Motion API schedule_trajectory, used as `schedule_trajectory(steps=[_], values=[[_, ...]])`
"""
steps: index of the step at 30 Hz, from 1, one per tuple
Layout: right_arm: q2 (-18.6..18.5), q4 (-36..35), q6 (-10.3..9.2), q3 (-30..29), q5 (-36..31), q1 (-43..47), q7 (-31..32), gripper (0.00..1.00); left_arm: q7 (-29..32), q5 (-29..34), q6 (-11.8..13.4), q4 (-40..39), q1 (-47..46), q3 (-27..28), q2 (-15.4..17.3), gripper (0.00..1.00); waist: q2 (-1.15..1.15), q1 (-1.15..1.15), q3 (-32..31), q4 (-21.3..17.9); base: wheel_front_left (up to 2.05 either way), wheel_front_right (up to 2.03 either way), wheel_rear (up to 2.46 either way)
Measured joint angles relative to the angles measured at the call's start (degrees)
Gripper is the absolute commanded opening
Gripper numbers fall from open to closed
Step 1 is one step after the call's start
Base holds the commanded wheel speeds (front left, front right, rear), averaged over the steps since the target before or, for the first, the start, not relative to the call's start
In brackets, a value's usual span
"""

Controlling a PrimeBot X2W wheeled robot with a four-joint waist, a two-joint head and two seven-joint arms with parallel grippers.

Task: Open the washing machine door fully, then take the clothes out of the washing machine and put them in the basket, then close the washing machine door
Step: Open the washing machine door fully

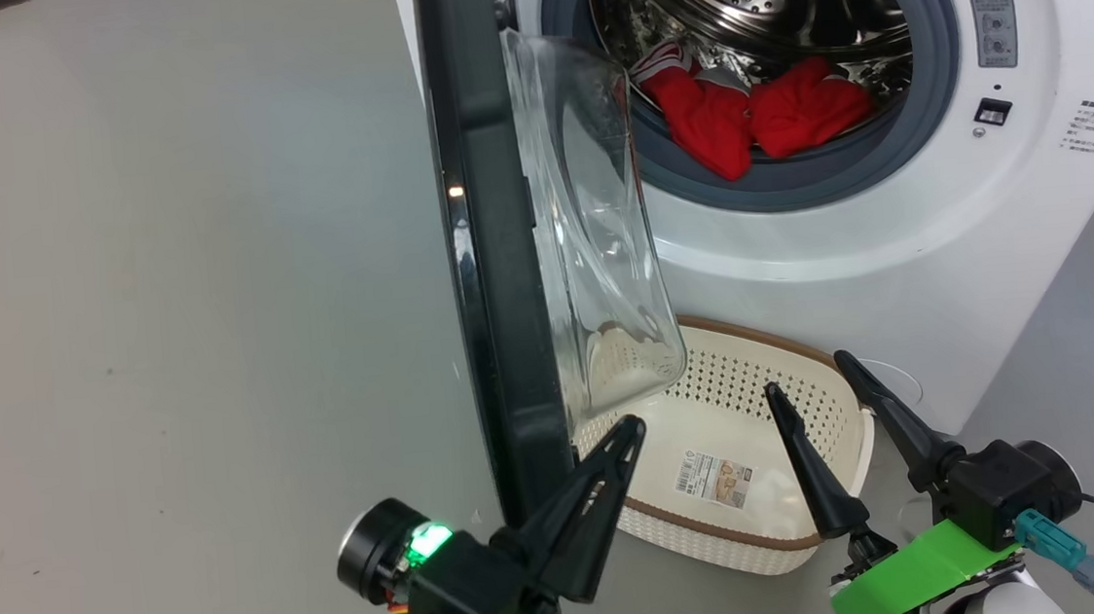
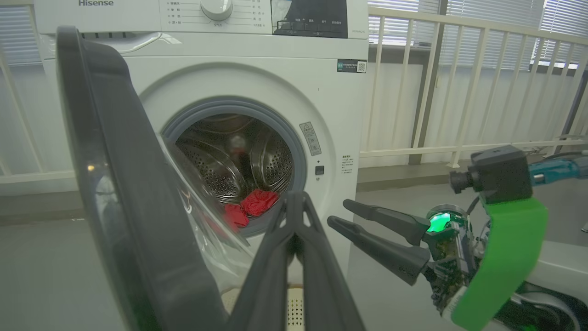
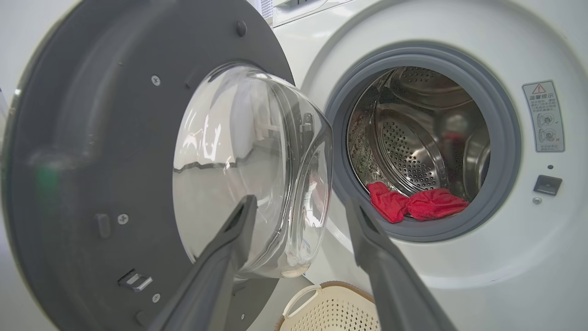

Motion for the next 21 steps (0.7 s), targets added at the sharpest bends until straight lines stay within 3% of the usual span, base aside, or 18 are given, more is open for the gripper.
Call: schedule_trajectory(steps=[11,21], values=[[-0.01,0.04,0.0,0.22,0.21,0.0,0.0,1.0,2.87,-0.31,5.27,10.24,-2.04,1.23,-0.05,0.0,0.0,0.0,0.39,-1.2,0.0,0.0,0.0],[0.0,0.12,0.0,0.25,0.59,0.0,0.0,1.0,1.75,-0.47,7.33,11.88,-2.59,2.81,-0.26,0.0,0.0,0.0,0.32,0.02,0.0,0.0,0.0]])
